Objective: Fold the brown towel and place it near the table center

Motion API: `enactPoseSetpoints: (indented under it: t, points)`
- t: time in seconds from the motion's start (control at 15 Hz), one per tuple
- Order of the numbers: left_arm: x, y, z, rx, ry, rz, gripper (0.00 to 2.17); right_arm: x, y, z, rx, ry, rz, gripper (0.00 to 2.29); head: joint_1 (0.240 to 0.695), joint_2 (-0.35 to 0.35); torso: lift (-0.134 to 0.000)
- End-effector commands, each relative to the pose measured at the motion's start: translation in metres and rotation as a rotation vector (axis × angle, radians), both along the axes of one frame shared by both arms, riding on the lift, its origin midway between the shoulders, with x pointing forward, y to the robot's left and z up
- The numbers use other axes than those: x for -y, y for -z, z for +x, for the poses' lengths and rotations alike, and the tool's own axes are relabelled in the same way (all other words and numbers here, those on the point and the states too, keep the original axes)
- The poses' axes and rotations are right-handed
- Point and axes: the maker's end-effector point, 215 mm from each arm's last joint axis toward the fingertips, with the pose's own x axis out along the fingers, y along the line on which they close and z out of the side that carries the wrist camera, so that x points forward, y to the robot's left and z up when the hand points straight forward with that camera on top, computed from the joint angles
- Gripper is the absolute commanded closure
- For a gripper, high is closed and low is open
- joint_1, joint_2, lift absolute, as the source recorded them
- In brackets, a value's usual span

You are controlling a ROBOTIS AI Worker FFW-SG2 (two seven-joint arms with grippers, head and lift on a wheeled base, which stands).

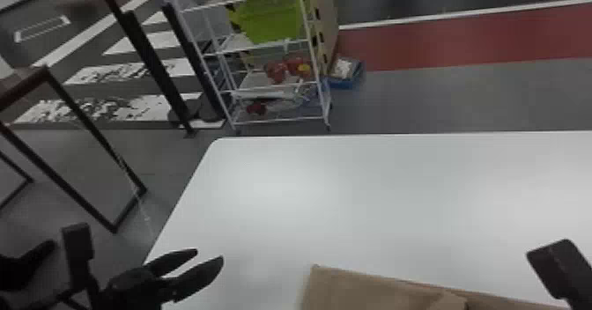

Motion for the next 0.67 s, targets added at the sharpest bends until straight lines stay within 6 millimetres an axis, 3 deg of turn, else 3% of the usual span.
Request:
enactPoseSetpoints:
  t: [0.0, 0.6]
  points:
    - [0.0, 0.003, 0.002, -0.001, -0.007, -0.015, 0.03, -0.003, 0.008, 0.002, -0.019, -0.009, -0.014, 0.08, 0.695, 0.35, -0.122]
    - [-0.002, 0.005, 0.003, 0.0, -0.011, -0.016, 0.03, -0.018, 0.004, 0.006, -0.02, -0.023, 0.012, 0.13, 0.695, 0.35, -0.122]
